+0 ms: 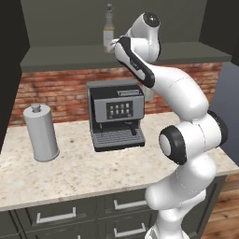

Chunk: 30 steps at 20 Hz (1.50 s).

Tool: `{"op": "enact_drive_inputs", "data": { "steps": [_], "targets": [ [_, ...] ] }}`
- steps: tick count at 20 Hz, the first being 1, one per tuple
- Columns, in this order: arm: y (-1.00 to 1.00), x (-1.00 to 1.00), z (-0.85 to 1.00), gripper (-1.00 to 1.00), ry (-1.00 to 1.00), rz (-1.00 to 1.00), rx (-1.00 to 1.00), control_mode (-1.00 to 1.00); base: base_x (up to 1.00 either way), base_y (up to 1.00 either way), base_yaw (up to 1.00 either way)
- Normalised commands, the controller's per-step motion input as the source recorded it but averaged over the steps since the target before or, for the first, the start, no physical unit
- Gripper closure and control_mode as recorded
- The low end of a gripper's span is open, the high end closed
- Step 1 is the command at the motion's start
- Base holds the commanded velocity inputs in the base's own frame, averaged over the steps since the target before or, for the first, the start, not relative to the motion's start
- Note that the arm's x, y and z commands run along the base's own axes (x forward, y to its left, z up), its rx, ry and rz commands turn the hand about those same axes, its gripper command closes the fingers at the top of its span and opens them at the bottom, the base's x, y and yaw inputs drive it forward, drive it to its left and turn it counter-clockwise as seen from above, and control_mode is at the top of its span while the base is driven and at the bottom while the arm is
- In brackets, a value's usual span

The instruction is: Retrieve the bottle and the shaker from the cabinet and place them next to the mixing bowl on the counter. Then add garlic from the fridge to the mixing bowl.

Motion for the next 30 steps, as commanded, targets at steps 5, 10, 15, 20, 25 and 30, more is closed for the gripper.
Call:
{"op": "enact_drive_inputs", "data": {
  "steps": [5, 10, 15, 20, 25, 30],
  "targets": [
    [0.00, -0.07, 0.00, 1.00, 0.00, 0.00, 0.00, -1.00, 0.00, 0.00, 0.00],
    [-0.25, -0.89, 0.00, 1.00, -0.09, 0.00, 0.05, -1.00, 0.00, 0.00, 0.00],
    [-0.39, -1.00, 0.00, 1.00, -0.13, 0.00, 0.06, -1.00, 0.00, 0.00, 0.00],
    [-0.41, -1.00, 0.00, 1.00, -0.11, 0.00, 0.04, -1.00, 0.00, 0.00, 0.00],
    [-0.52, -1.00, 0.00, 1.00, -0.06, 0.00, 0.02, -1.00, 0.00, 0.00, 0.00],
    [-0.57, -0.98, 0.00, 1.00, -0.06, 0.00, 0.01, -1.00, 0.00, 0.00, 0.00]
  ]
}}
